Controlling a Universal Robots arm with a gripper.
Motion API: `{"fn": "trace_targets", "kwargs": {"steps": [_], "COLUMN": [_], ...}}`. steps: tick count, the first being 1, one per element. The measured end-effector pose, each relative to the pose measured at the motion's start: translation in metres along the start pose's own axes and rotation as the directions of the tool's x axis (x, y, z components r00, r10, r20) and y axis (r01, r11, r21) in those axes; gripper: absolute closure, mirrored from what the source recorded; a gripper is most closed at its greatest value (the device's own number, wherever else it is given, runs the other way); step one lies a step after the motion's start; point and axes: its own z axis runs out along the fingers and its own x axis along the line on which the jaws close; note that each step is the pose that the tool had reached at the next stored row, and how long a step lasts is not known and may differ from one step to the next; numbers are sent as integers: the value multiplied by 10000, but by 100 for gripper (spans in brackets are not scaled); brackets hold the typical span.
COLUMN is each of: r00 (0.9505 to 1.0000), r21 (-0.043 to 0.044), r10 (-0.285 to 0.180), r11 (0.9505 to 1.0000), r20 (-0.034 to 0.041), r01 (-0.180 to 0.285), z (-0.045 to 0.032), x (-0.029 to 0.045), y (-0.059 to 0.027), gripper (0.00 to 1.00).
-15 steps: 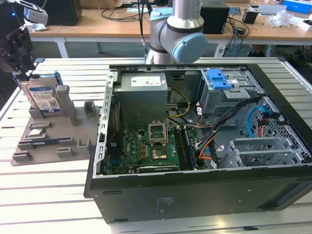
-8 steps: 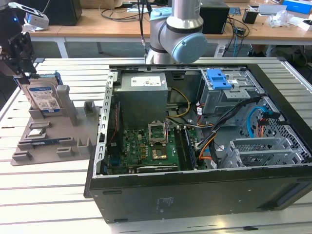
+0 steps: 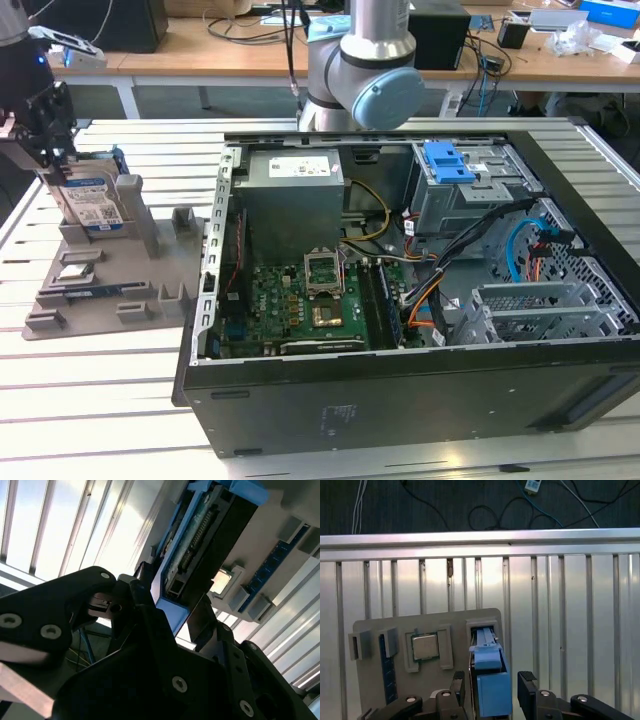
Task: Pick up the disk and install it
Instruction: 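Pick up the disk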
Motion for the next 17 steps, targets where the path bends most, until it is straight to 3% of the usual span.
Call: {"fn": "trace_targets", "kwargs": {"steps": [3, 6, 17], "r00": [9999, 9994, 9993], "r21": [3, 1, 3], "r10": [-154, -345, -358], "r11": [9999, 9994, 9994], "r20": [-37, -55, -56], "r01": [154, 345, 358], "z": [68, 89, 150], "x": [-6, -13, -22], "y": [-1, -5, -15], "gripper": [46, 46, 46]}}
